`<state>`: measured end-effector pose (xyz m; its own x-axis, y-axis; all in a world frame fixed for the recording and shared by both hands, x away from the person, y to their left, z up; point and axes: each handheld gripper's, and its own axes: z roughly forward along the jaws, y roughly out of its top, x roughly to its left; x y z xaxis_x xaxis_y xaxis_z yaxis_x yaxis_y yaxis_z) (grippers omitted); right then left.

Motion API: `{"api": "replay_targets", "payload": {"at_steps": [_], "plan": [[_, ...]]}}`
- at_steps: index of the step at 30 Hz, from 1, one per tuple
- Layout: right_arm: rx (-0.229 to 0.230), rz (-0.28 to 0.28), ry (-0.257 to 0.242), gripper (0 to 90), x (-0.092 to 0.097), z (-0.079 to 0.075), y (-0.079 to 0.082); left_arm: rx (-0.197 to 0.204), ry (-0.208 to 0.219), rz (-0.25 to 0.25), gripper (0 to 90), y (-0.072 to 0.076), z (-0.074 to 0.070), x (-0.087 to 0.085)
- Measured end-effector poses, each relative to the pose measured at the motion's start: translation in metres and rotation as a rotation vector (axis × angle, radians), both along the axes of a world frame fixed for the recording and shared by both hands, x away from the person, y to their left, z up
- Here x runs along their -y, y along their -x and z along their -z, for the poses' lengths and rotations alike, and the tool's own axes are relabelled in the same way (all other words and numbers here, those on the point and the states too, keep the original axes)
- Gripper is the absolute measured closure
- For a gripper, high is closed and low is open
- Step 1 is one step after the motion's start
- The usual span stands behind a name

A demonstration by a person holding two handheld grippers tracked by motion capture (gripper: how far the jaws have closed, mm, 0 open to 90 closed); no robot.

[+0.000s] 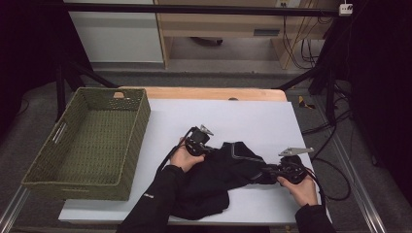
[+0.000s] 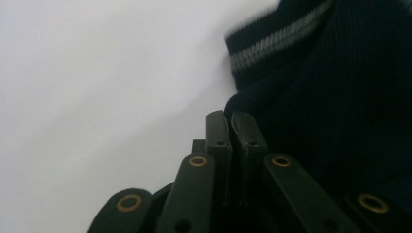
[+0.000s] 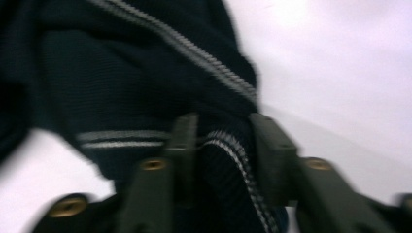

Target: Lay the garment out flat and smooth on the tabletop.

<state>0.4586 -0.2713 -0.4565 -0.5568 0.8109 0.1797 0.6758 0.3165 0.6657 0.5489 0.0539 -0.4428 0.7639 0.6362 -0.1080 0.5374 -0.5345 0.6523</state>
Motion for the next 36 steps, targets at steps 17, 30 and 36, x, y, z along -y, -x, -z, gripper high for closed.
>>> {"api": "replay_targets", "payload": {"at_steps": [17, 30, 36], "plan": [[0.349, 0.060, -0.087, 84.7, -0.017, -0.070, -0.020, 0.398, 0.192, -0.234, 86.6, 0.036, -0.075, -0.104], [0.453, 0.151, -0.070, 83.2, -0.051, -0.078, -0.104, 0.400, 0.172, -0.447, 84.6, -0.014, -0.059, -0.111], [0.390, 0.215, 0.007, 61.3, -0.052, -0.056, -0.119, 0.328, 0.169, -0.447, 49.2, -0.016, -0.045, -0.110]]}}
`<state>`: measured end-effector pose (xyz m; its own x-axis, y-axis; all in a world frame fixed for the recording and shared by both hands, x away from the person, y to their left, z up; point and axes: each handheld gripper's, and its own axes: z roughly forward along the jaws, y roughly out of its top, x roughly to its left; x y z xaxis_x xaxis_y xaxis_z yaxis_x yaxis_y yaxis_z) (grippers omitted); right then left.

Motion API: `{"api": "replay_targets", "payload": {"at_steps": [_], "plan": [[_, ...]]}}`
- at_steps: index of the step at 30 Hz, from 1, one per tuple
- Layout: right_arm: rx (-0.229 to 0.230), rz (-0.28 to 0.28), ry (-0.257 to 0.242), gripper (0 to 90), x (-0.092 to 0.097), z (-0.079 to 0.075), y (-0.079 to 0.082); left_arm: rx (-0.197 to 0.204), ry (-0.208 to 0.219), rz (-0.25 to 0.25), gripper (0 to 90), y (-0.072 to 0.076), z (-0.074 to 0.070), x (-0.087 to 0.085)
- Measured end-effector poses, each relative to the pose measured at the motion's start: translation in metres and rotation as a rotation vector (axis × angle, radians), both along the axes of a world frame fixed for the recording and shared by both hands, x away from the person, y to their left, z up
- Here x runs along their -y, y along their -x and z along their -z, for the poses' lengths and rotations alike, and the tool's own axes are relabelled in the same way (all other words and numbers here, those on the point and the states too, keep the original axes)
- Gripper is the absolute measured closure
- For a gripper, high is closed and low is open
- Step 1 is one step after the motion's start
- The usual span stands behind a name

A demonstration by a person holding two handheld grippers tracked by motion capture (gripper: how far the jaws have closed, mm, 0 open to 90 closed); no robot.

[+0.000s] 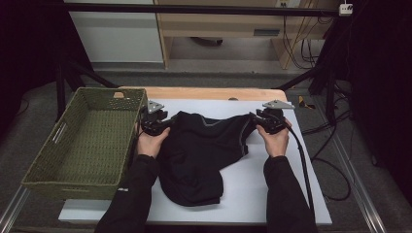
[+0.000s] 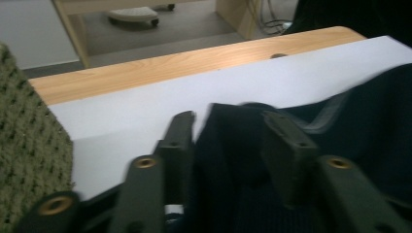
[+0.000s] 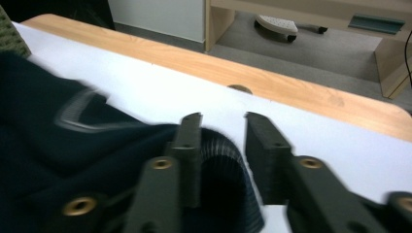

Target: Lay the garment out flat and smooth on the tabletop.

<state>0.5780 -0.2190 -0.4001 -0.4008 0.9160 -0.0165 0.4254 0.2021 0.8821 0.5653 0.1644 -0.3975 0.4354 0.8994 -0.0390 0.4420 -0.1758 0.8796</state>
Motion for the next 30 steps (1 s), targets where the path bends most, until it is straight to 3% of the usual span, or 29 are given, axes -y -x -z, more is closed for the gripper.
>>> {"api": "replay_targets", "payload": {"at_steps": [1, 3, 5, 7, 8, 11, 13, 15, 16, 18, 21, 23, 25, 27, 30], "plan": [[-0.001, -0.013, -0.011, 58.3, -0.001, 0.002, 0.003, -0.003, 0.007, 0.016, 41.4, 0.004, -0.001, -0.001], [-0.003, -0.054, -0.021, 52.2, -0.004, 0.005, 0.012, -0.013, 0.029, 0.052, 35.3, 0.014, -0.001, -0.002], [-0.009, -0.109, -0.044, 48.8, -0.009, 0.008, 0.023, -0.053, 0.061, 0.094, 27.0, 0.026, 0.002, -0.002], [-0.045, -0.178, -0.051, 45.5, -0.019, 0.013, 0.031, -0.092, 0.046, 0.131, 23.5, 0.040, 0.011, 0.000], [-0.062, -0.221, -0.029, 44.5, -0.027, 0.018, 0.035, -0.099, 0.035, 0.143, 21.3, 0.044, 0.015, 0.001], [-0.107, -0.281, 0.004, 41.5, -0.043, 0.031, 0.038, -0.127, 0.001, 0.178, 21.5, 0.058, 0.031, 0.003], [-0.136, -0.287, 0.040, 40.3, -0.050, 0.041, 0.036, -0.161, 0.000, 0.179, 21.7, 0.063, 0.042, 0.003], [-0.197, -0.280, 0.063, 39.9, -0.053, 0.055, 0.031, -0.178, -0.002, 0.194, 22.0, 0.067, 0.052, 0.004], [-0.221, -0.278, 0.075, 41.0, -0.054, 0.060, 0.030, -0.182, -0.012, 0.209, 23.2, 0.069, 0.056, 0.005], [-0.245, -0.298, 0.095, 52.1, -0.056, 0.069, 0.029, -0.190, -0.036, 0.231, 29.2, 0.073, 0.063, 0.008], [-0.244, -0.342, 0.113, 77.4, -0.059, 0.068, 0.034, -0.178, -0.070, 0.267, 48.8, 0.078, 0.067, 0.009], [-0.245, -0.355, 0.096, 86.6, -0.057, 0.062, 0.038, -0.196, -0.061, 0.284, 67.5, 0.080, 0.064, 0.008], [-0.238, -0.362, 0.083, 87.0, -0.053, 0.052, 0.043, -0.186, -0.065, 0.298, 78.5, 0.082, 0.059, 0.008], [-0.215, -0.376, 0.059, 87.1, -0.046, 0.039, 0.050, -0.151, -0.057, 0.334, 80.8, 0.085, 0.051, 0.006], [-0.167, -0.374, 0.032, 87.1, -0.029, 0.018, 0.066, -0.091, 0.025, 0.408, 81.4, 0.093, 0.035, 0.002]]}}
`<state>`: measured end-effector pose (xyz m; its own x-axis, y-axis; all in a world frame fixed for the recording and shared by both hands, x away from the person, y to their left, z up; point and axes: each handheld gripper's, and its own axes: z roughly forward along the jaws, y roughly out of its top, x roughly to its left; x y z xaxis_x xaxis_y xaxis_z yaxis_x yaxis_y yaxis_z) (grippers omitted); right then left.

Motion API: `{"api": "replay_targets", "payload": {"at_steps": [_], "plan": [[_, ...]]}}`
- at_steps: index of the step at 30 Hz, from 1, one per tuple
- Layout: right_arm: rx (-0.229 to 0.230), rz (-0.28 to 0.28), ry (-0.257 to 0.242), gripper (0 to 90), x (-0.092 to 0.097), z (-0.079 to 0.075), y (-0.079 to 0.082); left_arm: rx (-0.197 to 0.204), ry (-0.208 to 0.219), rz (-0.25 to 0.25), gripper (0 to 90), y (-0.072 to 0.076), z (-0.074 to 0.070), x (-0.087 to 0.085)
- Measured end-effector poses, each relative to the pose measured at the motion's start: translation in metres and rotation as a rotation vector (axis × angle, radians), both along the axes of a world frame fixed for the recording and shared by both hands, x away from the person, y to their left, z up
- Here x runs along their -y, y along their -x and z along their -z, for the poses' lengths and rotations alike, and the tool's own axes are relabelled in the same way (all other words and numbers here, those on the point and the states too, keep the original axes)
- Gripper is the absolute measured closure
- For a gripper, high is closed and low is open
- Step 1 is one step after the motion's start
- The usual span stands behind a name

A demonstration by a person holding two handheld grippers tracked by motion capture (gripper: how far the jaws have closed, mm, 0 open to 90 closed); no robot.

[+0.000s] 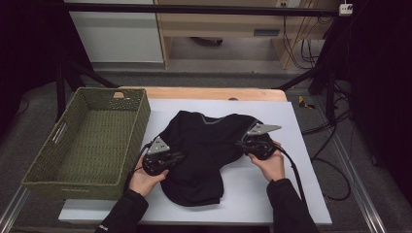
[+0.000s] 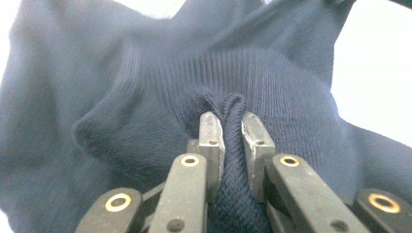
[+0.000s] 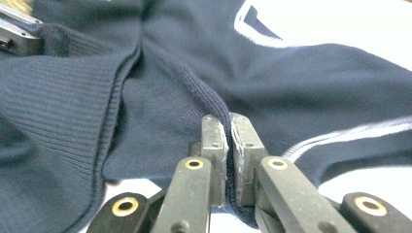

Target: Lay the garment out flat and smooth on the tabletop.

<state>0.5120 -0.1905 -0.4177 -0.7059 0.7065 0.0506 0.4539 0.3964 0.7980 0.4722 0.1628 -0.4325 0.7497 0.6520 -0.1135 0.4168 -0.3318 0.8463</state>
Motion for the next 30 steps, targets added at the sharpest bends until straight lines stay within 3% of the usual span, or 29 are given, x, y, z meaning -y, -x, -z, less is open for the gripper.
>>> {"api": "replay_targets", "payload": {"at_steps": [2, 6, 12, 15, 17, 19, 21, 24, 26, 30], "plan": [[0.028, 0.020, -0.031, 87.0, 0.015, -0.012, 0.011, 0.020, 0.054, 0.045, 81.4, 0.008, -0.011, 0.001], [0.019, 0.057, -0.052, 86.9, 0.045, -0.016, 0.031, 0.014, 0.083, 0.107, 81.2, 0.023, -0.015, 0.014], [-0.048, 0.093, -0.010, 86.7, 0.073, 0.012, 0.048, -0.023, 0.035, 0.200, 79.8, 0.041, 0.008, 0.053], [-0.106, 0.113, 0.027, 86.3, 0.078, 0.030, 0.047, -0.016, -0.009, 0.194, 77.1, 0.041, 0.018, 0.061], [-0.132, 0.111, 0.088, 83.2, 0.071, 0.038, 0.046, -0.007, 0.003, 0.159, 71.0, 0.040, 0.015, 0.056], [-0.122, 0.111, 0.117, 77.8, 0.066, 0.038, 0.046, 0.008, 0.011, 0.102, 57.5, 0.041, 0.008, 0.044], [-0.076, 0.123, 0.074, 69.6, 0.066, 0.029, 0.049, 0.012, 0.014, 0.035, 41.6, 0.044, 0.004, 0.031], [-0.020, 0.111, -0.020, 60.2, 0.063, 0.011, 0.054, 0.000, 0.006, -0.026, 29.2, 0.053, 0.005, 0.012], [0.000, 0.087, -0.060, 54.3, 0.054, 0.002, 0.056, -0.010, -0.005, -0.050, 24.6, 0.059, 0.009, 0.003], [-0.025, 0.006, -0.090, 45.8, 0.017, 0.001, 0.051, -0.022, -0.050, -0.123, 22.8, 0.064, 0.017, -0.008]]}}
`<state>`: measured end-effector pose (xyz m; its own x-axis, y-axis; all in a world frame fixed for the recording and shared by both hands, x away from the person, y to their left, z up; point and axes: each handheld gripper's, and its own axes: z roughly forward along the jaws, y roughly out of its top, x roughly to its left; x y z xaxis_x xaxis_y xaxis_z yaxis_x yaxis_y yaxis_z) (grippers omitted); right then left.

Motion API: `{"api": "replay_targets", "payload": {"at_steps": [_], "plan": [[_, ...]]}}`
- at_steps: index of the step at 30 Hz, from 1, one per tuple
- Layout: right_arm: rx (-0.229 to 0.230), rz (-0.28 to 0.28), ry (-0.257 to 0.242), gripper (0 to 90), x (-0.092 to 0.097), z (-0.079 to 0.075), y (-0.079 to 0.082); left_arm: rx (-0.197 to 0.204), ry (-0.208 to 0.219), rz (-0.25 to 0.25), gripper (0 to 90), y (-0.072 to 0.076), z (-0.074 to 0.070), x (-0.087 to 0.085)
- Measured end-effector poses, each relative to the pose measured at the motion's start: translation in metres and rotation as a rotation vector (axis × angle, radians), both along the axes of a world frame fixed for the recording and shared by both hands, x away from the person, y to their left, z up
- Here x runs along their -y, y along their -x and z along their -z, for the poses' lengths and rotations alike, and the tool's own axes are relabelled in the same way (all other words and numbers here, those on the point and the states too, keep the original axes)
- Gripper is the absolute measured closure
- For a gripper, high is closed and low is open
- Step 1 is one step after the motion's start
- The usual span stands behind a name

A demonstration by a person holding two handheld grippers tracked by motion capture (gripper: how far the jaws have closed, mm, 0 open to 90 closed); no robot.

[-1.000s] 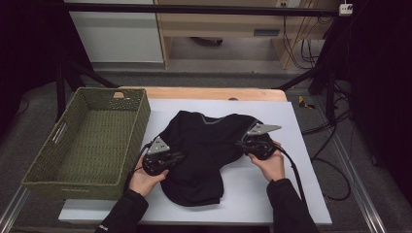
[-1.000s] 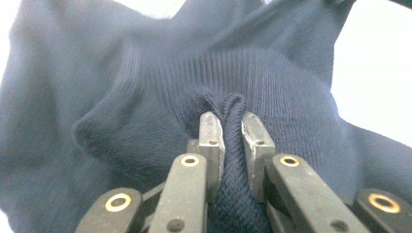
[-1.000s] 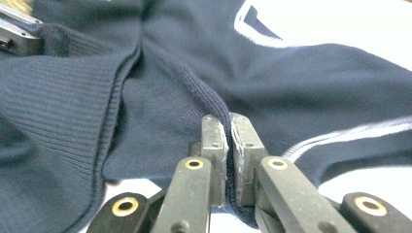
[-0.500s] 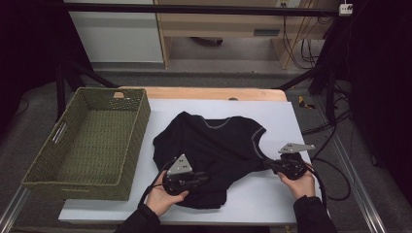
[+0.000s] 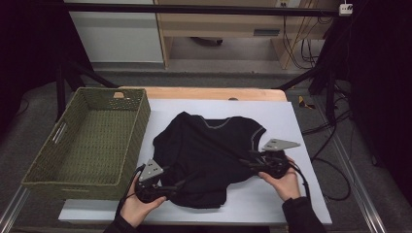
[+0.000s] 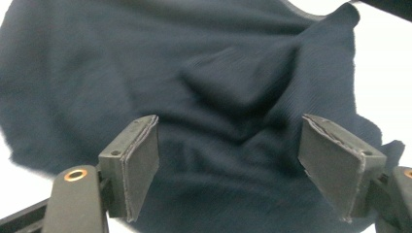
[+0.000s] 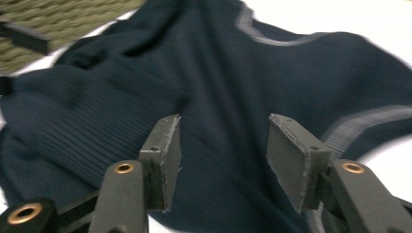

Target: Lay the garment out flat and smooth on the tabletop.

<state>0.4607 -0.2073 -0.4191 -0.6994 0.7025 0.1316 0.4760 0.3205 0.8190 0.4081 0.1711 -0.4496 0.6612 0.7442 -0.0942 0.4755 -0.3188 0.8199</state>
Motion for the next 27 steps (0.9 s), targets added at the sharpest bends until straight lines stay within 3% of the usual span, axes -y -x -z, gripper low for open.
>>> {"api": "replay_targets", "payload": {"at_steps": [4, 7, 9, 11, 12, 14, 16, 19, 23, 27], "plan": [[-0.042, -0.084, -0.018, 43.2, -0.045, 0.009, -0.010, -0.055, -0.010, -0.020, 24.0, -0.001, 0.015, -0.004], [-0.061, -0.144, 0.017, 39.8, -0.079, 0.019, -0.017, -0.092, -0.010, -0.027, 29.9, -0.004, 0.023, -0.002], [-0.089, -0.171, 0.056, 39.3, -0.098, 0.028, -0.021, -0.102, -0.014, -0.030, 38.4, -0.006, 0.025, -0.001], [-0.108, -0.188, 0.096, 45.2, -0.111, 0.037, -0.022, -0.111, -0.029, -0.019, 48.4, -0.007, 0.028, 0.001], [-0.123, -0.205, 0.099, 54.8, -0.114, 0.041, -0.022, -0.100, -0.028, -0.009, 52.1, -0.007, 0.030, 0.002], [-0.159, -0.236, 0.081, 70.7, -0.114, 0.043, -0.020, -0.085, -0.037, -0.004, 59.6, -0.007, 0.031, 0.003], [-0.154, -0.238, 0.088, 86.9, -0.109, 0.039, -0.016, -0.081, -0.051, -0.011, 71.5, -0.008, 0.031, 0.001], [-0.140, -0.236, 0.062, 88.7, -0.095, 0.026, -0.008, -0.101, -0.037, -0.008, 80.9, -0.010, 0.030, -0.002], [-0.119, -0.213, 0.009, 89.2, -0.064, 0.006, 0.006, -0.100, -0.046, -0.003, 83.2, -0.010, 0.027, -0.002], [-0.095, -0.184, -0.045, 89.4, -0.025, -0.015, 0.028, -0.084, -0.014, -0.007, 84.0, -0.006, 0.019, -0.010]]}}
